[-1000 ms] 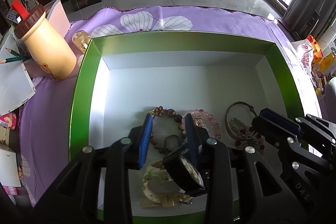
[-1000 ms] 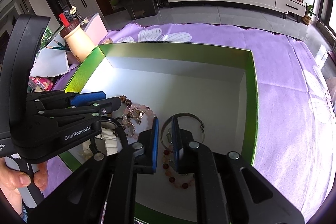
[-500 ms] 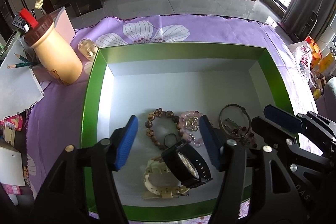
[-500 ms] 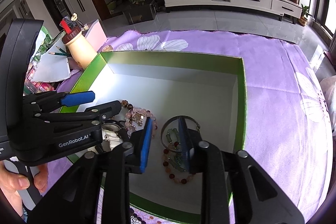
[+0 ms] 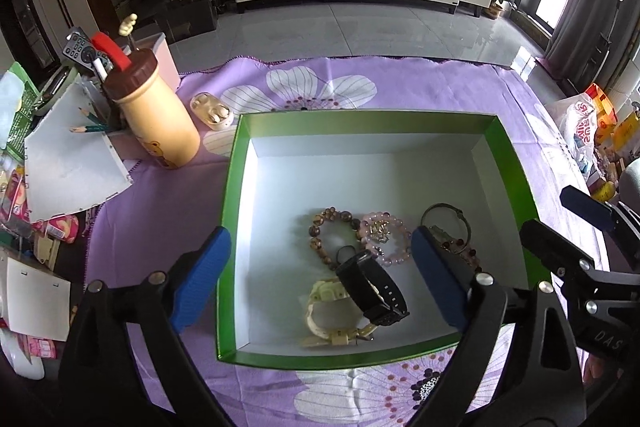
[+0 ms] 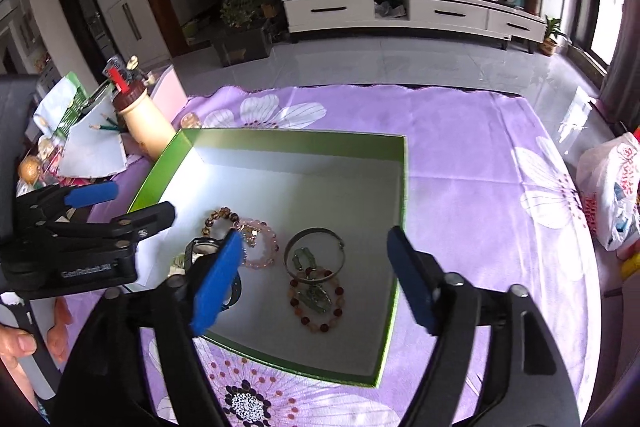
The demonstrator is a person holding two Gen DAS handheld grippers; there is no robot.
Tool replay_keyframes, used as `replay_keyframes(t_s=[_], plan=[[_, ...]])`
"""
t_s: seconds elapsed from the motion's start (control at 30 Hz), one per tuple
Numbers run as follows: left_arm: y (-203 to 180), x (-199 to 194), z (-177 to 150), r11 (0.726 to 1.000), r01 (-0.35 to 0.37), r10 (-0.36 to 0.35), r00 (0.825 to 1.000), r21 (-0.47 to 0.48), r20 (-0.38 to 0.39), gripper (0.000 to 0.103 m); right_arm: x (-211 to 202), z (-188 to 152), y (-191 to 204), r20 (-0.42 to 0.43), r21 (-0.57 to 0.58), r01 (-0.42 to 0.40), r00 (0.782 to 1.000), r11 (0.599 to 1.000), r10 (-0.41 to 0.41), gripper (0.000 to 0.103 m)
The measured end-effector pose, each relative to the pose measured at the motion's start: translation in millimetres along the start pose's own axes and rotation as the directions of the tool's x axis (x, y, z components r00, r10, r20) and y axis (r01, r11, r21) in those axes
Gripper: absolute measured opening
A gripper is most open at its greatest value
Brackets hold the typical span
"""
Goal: Organize jewelry
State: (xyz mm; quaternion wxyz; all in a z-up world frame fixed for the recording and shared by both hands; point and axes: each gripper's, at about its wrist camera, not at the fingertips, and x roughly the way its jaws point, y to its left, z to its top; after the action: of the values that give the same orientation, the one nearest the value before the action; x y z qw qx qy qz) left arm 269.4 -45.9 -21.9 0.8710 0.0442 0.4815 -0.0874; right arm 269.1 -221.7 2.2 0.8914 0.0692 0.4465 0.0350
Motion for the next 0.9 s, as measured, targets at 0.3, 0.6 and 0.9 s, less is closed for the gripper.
replay_keyframes(t_s=[0.3,0.6,0.9], plan=[[9.3,-43.9,4.4,0.999,0.004,-0.003,0.999,-0.033,0.034,0.101,-27.5,5.4,-0.1,-0.014,0.034,0.019,1.0,0.999,-0.018,0.102],[7.0,-94.8,12.5,0.999,-0.027,0.029,0.998,-0.035,0.06,0.101,-77.3,16.7,24.2,0.013,-0.023,0.059,0.998,0.998,-0.059,0.102],[1.3,-137.4,24.7,0.999,-0.046,0.047,0.997,-0.019,0.054,0.101,-117.8,36.9,33.2,-0.013,0.012,0.081,0.997,0.997,-0.081,0.102]])
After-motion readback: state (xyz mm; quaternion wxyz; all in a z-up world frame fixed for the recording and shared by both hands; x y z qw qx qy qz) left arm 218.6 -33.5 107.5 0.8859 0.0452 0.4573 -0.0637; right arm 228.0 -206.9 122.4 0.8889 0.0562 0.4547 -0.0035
